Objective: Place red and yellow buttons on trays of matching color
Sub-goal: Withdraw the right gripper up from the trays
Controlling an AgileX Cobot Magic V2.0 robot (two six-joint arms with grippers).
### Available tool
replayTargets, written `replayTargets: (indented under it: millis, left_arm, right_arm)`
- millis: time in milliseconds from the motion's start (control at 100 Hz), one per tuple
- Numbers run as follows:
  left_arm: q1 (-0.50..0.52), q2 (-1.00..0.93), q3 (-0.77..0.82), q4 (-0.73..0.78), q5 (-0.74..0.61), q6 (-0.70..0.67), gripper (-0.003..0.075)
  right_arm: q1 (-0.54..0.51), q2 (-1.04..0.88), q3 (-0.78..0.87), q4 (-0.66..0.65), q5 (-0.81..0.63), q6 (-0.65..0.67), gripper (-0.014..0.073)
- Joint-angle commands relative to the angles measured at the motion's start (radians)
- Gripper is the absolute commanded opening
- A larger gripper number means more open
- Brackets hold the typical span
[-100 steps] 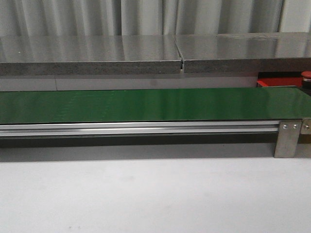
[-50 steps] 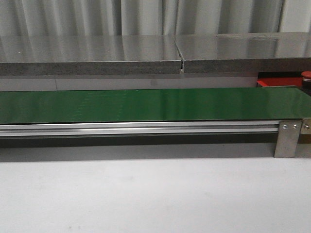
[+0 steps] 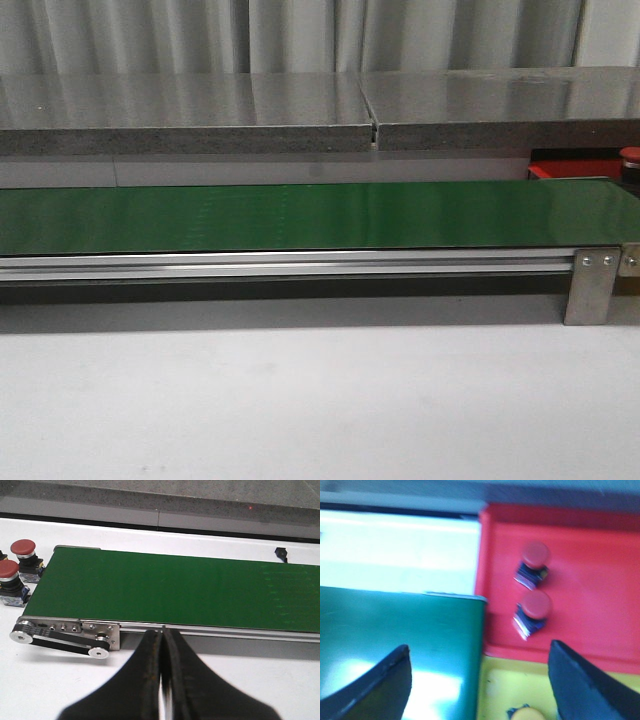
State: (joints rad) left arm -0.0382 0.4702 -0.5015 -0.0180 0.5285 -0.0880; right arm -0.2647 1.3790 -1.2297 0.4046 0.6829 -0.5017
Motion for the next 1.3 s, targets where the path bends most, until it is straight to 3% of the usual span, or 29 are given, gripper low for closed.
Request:
replayTargets:
  millis: [0,190,640,760,950,1070,1290]
  left_arm:
    - [-0.007,0.003,-0.027,-0.009,-0.071,-0.002,-0.0019]
    - [-0.007,0.003,-0.027,-0.009,-0.071,-0.002,-0.0019]
    - [-0.007,0.003,-0.027,-0.009,-0.071,-0.002,-0.0019]
    - [-0.007,0.003,-0.027,-0.009,-0.071,-0.002,-0.0019]
    - [-0.007,0.003,-0.027,-0.009,-0.071,-0.002,-0.0019]
    - [-0.007,0.003,-0.027,-0.009,-0.071,-0.002,-0.0019]
    - [-0.007,0.003,-0.027,-0.009,-0.071,-0.002,-0.0019]
  right_arm:
    - [0.044,-0.105,0.006,0.019,-0.033,-0.035,0.0563]
    - [0.105,-0.273,0.156,0.019,-0.041,-0.038,0.0562]
    - [0.106,-0.618,0.507,0.019,-0.067,-0.037,0.0552]
    - [0.106,-0.675,0.562,0.019,-0.077,-0.037,0.0421]
    - [0.106,-0.691,0.577,0.019,-0.076,-0.037,0.0069]
    - [0.106,-0.691,0.577,0.019,-0.076,-0.037,-0.0072]
    - [0.106,-0.691,0.577,0.019,-0.058,-0.037,-0.0068]
